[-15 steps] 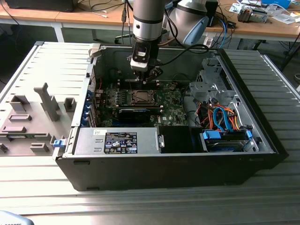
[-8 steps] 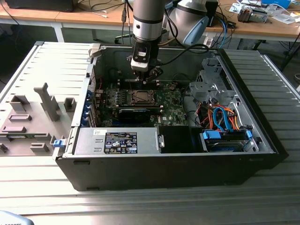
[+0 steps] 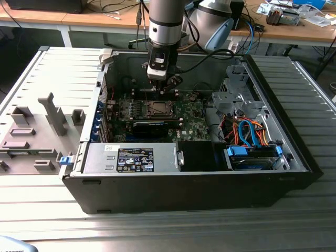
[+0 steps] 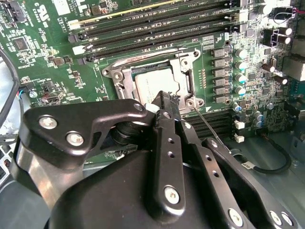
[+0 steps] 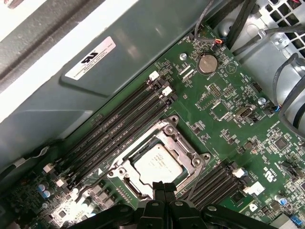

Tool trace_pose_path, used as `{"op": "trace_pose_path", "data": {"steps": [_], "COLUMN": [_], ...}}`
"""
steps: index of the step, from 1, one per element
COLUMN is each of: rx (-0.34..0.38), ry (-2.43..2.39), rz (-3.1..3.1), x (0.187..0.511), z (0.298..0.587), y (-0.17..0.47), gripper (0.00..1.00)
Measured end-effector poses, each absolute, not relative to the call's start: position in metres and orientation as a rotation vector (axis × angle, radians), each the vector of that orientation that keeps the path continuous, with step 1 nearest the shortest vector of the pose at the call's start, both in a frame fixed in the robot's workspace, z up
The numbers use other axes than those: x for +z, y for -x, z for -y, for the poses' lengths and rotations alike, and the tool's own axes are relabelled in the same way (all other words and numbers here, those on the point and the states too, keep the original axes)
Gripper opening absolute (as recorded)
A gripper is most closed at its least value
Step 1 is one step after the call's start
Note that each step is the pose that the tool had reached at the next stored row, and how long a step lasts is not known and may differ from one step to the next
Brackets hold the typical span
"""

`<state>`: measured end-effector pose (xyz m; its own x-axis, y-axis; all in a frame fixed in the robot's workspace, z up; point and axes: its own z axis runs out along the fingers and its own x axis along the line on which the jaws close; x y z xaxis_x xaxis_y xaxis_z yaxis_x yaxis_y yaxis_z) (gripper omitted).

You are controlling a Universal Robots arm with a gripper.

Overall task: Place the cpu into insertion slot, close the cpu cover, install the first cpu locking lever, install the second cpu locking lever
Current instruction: 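Install the first cpu locking lever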

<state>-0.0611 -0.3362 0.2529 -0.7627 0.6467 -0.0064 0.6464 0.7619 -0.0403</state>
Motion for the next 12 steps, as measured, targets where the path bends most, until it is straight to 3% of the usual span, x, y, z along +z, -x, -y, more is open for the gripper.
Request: {"op": "trace_pose_path", "data": {"steps": [12], "rx": [0.063], "ry": [1.047], "rz": [2.953], "x": [0.2529], "z": [0.3361], "y": [0.0611], "gripper": [0.11]}}
